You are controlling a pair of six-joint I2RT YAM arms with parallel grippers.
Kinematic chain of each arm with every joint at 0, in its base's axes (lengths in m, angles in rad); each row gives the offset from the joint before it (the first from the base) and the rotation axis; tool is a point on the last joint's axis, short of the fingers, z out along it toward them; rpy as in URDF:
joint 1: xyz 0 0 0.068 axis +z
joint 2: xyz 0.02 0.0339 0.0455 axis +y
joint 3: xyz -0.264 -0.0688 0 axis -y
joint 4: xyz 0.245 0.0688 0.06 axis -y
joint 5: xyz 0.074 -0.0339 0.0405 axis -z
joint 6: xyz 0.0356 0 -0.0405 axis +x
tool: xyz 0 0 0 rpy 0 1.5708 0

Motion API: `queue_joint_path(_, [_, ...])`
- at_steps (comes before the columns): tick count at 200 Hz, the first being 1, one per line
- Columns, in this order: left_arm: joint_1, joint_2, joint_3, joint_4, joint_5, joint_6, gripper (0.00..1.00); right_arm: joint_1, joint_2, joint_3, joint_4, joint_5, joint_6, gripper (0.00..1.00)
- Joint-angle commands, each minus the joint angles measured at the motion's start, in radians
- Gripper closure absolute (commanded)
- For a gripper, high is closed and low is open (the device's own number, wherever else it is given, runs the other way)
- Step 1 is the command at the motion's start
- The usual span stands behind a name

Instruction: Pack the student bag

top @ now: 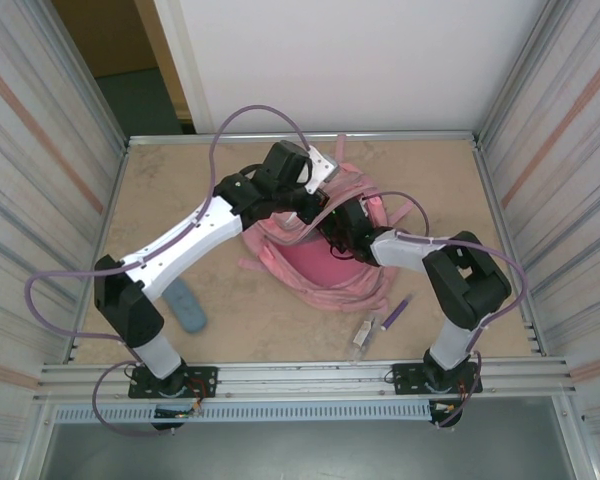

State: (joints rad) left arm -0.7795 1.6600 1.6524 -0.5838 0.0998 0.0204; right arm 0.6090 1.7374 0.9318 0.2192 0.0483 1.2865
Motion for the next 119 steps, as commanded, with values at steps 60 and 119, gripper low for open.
queue_joint_path(60, [-0.011, -0.129, -0.030, 0.206, 0.112, -0.021, 1.00, 0.011, 0.193, 0.150, 0.165, -0.007, 0.114, 0.80])
queue_joint_path(119, [0.017, -0.102, -0.119, 0.289, -0.077, 0.031, 1.00, -0.019, 0.061, 0.054, 0.094, -0.088, 0.096, 0.55])
